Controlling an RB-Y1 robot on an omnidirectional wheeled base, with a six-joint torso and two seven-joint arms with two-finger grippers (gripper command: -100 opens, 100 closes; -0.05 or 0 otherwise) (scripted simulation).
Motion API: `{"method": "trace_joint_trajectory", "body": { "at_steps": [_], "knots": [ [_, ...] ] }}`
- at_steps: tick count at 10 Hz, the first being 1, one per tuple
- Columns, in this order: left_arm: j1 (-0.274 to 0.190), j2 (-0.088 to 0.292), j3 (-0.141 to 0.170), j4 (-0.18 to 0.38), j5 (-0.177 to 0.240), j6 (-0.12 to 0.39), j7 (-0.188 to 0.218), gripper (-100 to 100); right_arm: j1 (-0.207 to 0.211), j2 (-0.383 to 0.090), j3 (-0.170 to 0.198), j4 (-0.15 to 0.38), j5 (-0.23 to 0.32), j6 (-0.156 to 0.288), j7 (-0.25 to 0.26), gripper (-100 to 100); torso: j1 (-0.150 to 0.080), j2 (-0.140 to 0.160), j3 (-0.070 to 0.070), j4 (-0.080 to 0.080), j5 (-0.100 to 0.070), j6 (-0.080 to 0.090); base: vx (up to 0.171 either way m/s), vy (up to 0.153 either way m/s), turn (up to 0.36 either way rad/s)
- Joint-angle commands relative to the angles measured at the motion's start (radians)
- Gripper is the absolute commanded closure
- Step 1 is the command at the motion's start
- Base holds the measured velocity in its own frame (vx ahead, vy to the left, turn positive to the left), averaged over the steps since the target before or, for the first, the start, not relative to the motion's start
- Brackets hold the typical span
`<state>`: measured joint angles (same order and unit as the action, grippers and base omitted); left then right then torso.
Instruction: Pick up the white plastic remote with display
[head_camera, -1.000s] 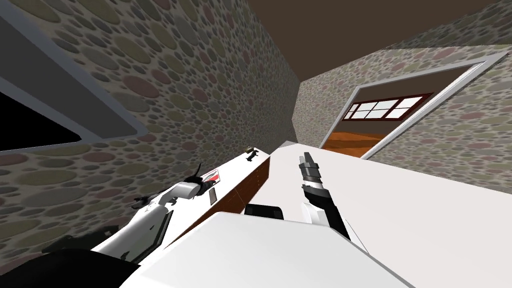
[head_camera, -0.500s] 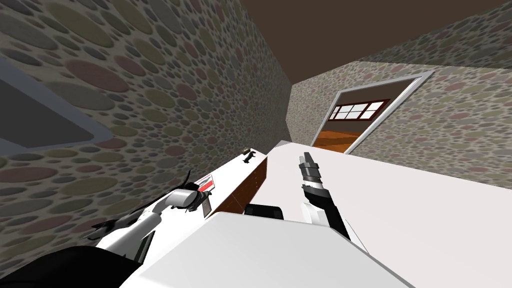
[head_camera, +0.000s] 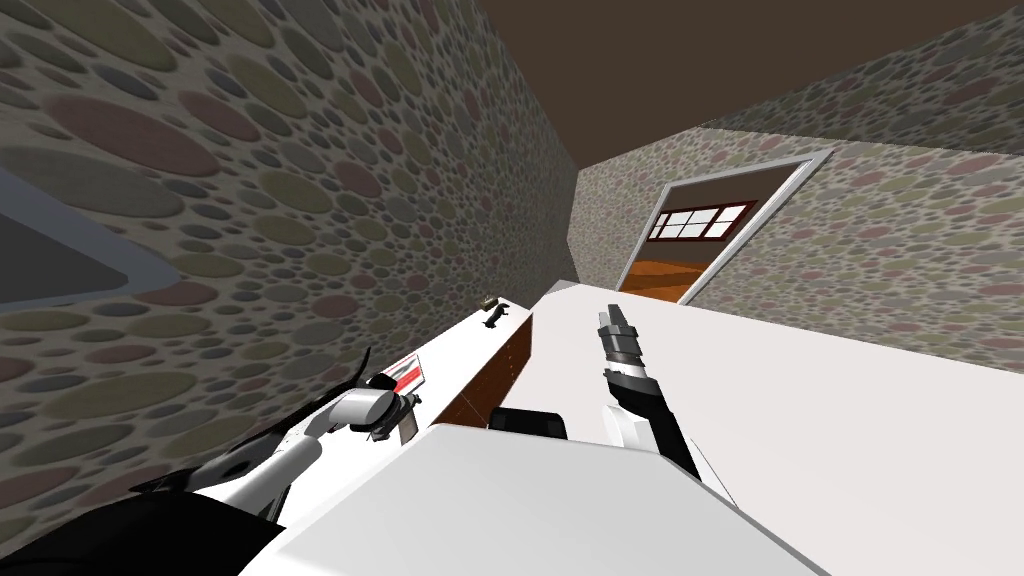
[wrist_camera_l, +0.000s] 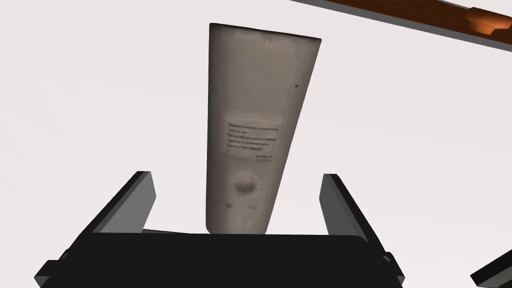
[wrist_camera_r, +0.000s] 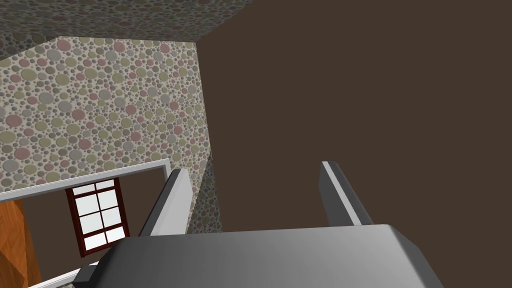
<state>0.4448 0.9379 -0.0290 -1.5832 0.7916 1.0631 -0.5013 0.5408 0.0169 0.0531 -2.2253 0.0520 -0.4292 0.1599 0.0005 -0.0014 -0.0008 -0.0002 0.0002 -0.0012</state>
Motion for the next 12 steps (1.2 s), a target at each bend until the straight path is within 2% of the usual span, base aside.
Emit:
{"method": "trace_joint_trajectory", "body": {
  "at_steps": [1,2,3,7,8,9,10,11,12],
  "knots": [
    [-0.004,-0.03,-0.016,0.031,-0.025,-0.031,0.0,-100,0.0,0.0,0.0,0.0,0.0,0.0,0.0,0,0.0,0.0,0.0,0.0,0.0,0.0,-0.016,0.035,-0.095],
    [-0.007,-0.021,-0.012,0.024,-0.017,-0.019,-0.001,-100,0.0,0.0,0.0,0.0,0.0,0.0,0.0,0,0.001,0.001,0.001,0.0,0.0,0.0,-0.011,0.009,-0.027],
    [-0.007,-0.023,-0.014,0.027,-0.019,-0.023,-0.001,100,0.0,0.0,0.0,0.0,0.0,0.0,0.0,0,-0.001,0.001,0.001,0.0,0.0,0.0,0.0,0.0,0.0],
    [-0.006,-0.021,-0.013,0.027,-0.019,-0.022,-0.002,100,0.0,0.0,0.0,0.0,0.0,0.0,0.0,0,0.0,-0.002,-0.001,0.0,0.002,0.001,0.0,0.0,0.0],
    [-0.006,-0.021,-0.013,0.027,-0.019,-0.022,-0.002,0,0.0,0.0,0.0,0.0,0.0,0.0,0.0,0,0.0,-0.002,-0.001,0.0,0.002,0.001,0.0,0.0,0.0],
    [0.004,-0.002,-0.001,-0.002,-0.004,-0.005,0.001,100,0.0,0.0,0.0,0.0,0.0,0.0,0.0,0,0.0,-0.002,-0.001,0.0,0.002,0.001,0.01,-0.01,0.092],
    [0.009,0.014,0.009,-0.021,0.009,0.01,0.002,100,0.0,0.0,0.0,0.0,0.0,0.0,0.0,0,-0.001,-0.002,-0.001,0.0,0.001,0.0,0.014,-0.03,0.074],
    [0.007,0.006,0.004,-0.013,0.001,0.002,0.003,100,0.0,0.0,0.0,0.0,0.0,0.0,0.0,0,-0.002,-0.002,-0.001,0.0,0.001,0.0,0.006,-0.013,0.013],
    [0.008,0.007,0.005,-0.016,0.003,0.005,0.004,0,0.0,0.0,0.0,0.0,0.0,0.0,0.0,0,-0.001,-0.002,-0.001,0.0,0.001,0.001,0.0,0.0,0.0]
  ]
}}
